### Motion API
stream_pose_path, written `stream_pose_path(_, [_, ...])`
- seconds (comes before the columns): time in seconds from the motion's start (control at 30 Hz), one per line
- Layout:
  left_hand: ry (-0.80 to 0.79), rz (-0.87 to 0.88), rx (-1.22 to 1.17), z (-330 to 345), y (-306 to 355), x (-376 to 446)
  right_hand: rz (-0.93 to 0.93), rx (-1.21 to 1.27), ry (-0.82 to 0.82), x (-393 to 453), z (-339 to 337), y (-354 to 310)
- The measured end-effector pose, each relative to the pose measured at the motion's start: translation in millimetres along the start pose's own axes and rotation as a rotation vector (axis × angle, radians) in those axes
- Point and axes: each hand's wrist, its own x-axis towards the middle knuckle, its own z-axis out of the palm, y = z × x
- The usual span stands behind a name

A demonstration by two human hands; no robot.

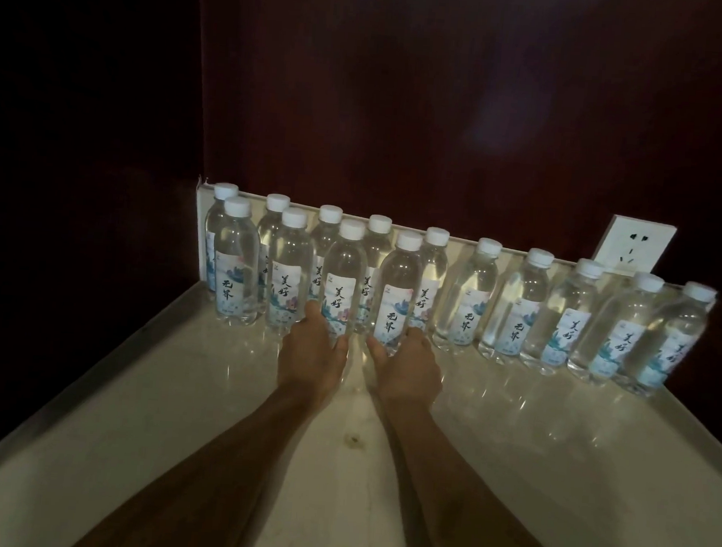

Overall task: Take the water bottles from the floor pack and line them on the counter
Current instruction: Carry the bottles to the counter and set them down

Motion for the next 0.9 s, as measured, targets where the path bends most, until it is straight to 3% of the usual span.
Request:
stream_pose_path(0.67, [-0.022, -0.021, 0.020, 9, -12, 8, -0.018, 0.036, -0.016, 2, 4, 3])
stream_pose_path(0.9, [-0.109, -0.044, -0.072, -20, 2, -11, -0.127, 0.152, -0.047, -20, -18, 0])
